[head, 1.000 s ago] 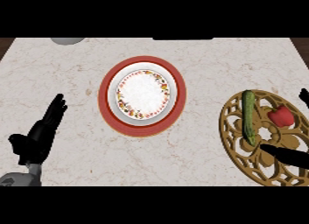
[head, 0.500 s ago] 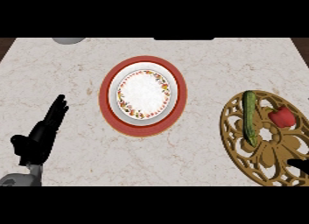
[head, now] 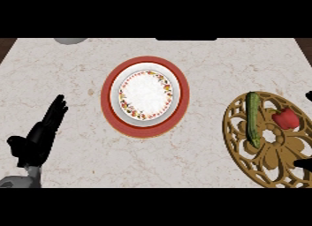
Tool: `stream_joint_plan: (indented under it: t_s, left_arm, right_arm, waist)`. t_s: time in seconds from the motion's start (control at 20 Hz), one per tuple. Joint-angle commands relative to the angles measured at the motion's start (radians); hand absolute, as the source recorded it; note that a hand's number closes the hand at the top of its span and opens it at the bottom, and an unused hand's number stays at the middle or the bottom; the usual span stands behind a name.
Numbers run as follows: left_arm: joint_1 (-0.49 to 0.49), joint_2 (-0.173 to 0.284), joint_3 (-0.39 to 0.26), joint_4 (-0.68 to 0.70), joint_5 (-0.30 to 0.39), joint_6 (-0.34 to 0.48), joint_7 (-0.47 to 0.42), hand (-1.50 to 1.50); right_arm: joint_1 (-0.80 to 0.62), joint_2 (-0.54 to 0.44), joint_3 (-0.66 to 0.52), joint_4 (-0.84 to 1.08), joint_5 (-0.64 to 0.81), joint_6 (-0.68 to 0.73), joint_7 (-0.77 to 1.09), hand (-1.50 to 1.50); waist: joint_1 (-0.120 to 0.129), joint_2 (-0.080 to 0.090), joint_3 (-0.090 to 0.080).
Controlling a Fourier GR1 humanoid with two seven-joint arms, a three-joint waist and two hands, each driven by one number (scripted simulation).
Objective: Pick the bell pepper from the placemat and place it in the plate
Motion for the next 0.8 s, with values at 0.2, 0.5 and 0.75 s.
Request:
stream_joint_plan:
  t_s: [0.2,0.5,0.75]
  left_arm:
    - [-0.029,-0.026,0.031,0.020,-0.029,-0.030,0.015,0.00]
    - [0.008,-0.047,0.064,0.056,-0.062,-0.068,-0.055,0.00]
    - [0.032,-0.083,0.064,-0.003,-0.098,-0.039,-0.036,0.00]
  right_arm:
    - [-0.097,0.057,0.043,0.107,0.168,0.066,0.084,-1.50]
    - [-0.180,0.120,0.015,0.228,0.231,0.102,0.035,-1.50]
    - [-0.151,0.151,0.002,0.268,0.327,0.059,0.023,-1.50]
  waist:
    - [0.003,0.001,0.001]
    - [0.003,0.001,0.000]
    - [0.001,0.000,0.001]
